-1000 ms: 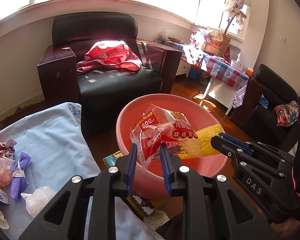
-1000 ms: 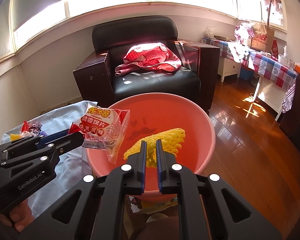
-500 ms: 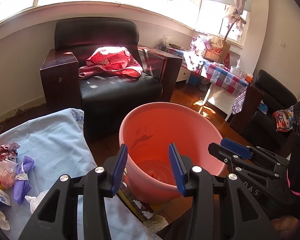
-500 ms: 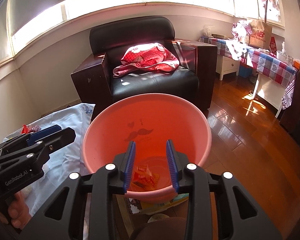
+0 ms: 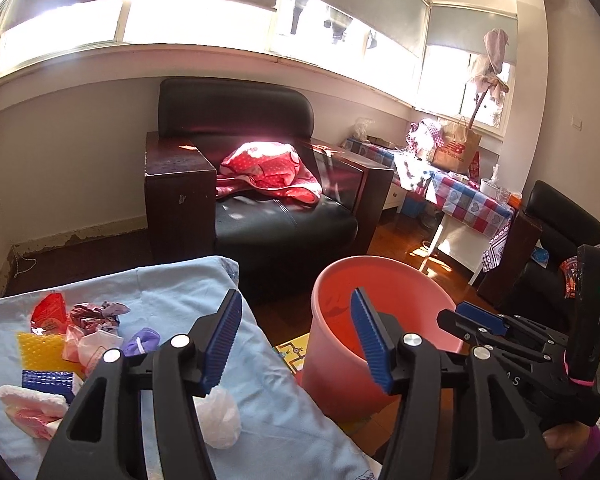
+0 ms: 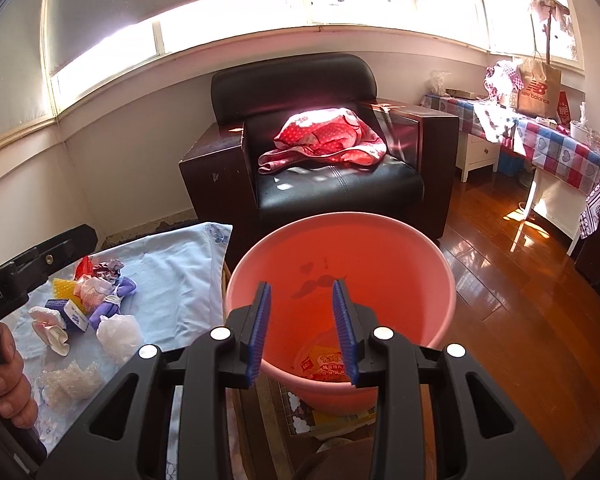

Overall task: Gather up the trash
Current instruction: 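Return both tools to the table toward the bubble wrap and white bag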

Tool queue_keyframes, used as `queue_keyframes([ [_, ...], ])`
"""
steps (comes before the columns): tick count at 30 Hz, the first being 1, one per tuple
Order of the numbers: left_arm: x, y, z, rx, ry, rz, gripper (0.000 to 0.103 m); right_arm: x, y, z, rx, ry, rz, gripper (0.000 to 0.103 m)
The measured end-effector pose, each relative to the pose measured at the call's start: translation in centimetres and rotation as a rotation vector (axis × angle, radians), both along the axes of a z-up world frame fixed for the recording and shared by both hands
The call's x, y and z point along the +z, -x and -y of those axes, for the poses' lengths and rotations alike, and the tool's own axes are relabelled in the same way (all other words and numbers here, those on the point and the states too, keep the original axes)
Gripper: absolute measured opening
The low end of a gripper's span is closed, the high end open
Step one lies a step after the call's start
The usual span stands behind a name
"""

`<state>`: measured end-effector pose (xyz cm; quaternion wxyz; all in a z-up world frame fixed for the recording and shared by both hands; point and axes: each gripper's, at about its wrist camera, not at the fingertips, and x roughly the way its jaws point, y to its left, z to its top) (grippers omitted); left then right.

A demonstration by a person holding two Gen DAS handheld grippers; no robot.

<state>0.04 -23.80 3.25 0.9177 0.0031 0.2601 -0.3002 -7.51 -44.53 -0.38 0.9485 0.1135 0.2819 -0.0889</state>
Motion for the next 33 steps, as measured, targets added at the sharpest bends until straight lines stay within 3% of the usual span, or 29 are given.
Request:
queue_keyframes([
  [3, 0.9, 0.7, -2.5, 0.031, 0.008, 0.021, 0.059, 0.4, 0.2, -0.9, 0.020, 0.000, 0.008, 0.037],
  [5, 1.3, 1.2, -4.3, 0.056, 0.011, 0.036, 0.060, 0.7, 0.3, -1.5, 0.035, -0.001, 0.017, 0.046],
  [17, 1.4, 4.2, -14.1, 0.183, -0.011, 0.054, 0.060, 1.5, 0.3, -6.4, 0.125, 0.020, 0.029, 0.046],
  [24, -1.2, 6.6, -16.3, 0.152, -0.063, 0.006, 0.060, 1.4, 0.6, -8.9, 0.183, 0.018, 0.013, 0.046],
  [33, -6.4, 7.5, -16.6, 0.093, -0.131, -0.130, 0.061, 0.0, 0.2, -11.6, 0.250, -0.009, -0.042, 0.046],
])
